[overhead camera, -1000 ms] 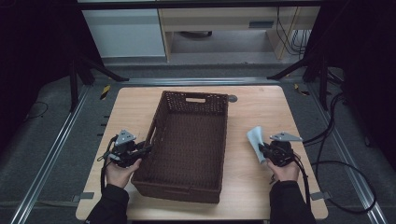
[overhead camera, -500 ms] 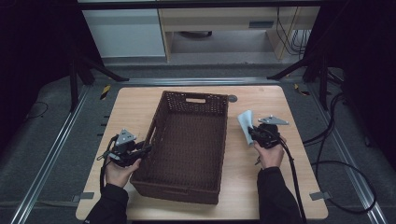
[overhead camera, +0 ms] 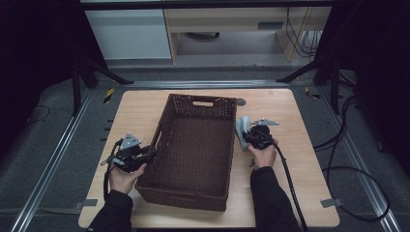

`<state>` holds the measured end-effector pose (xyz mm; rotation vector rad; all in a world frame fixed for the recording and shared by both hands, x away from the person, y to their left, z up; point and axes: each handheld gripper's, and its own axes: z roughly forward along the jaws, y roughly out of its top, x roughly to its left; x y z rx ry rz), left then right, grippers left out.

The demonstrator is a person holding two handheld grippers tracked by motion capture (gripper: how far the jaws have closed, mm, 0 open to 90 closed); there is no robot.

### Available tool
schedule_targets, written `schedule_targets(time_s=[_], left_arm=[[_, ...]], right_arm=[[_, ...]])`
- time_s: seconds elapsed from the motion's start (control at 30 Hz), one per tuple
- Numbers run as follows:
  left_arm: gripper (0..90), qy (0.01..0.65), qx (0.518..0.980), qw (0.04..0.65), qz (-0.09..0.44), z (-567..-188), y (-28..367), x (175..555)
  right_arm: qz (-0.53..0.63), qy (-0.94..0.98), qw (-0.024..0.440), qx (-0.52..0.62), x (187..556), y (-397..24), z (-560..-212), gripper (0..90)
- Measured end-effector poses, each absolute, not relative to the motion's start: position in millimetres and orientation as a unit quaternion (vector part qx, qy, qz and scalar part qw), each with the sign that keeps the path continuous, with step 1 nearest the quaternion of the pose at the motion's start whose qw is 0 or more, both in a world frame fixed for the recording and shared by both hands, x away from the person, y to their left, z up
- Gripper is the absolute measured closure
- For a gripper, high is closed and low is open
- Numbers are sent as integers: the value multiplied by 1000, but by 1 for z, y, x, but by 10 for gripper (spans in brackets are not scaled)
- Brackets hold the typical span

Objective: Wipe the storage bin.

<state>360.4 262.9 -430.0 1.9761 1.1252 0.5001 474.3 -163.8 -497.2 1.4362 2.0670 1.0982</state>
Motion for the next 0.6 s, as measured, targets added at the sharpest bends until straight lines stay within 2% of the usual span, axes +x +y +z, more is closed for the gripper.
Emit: schedule_targets(time_s=[0.13, 0.37, 0.43, 0.6], left_arm=[[681, 444, 780, 395, 198, -430, 262, 361], [682, 443, 781, 394, 199, -430, 262, 360], [682, 443, 781, 394, 200, -430, 262, 360], [682, 442, 781, 393, 200, -430, 262, 360]], right_arm=[[413, 734, 200, 500, 477, -162, -483, 823], [468, 720, 235, 455, 484, -156, -428, 826], [463, 724, 234, 455, 484, -155, -427, 826], [412, 761, 214, 454, 487, -149, -454, 827]])
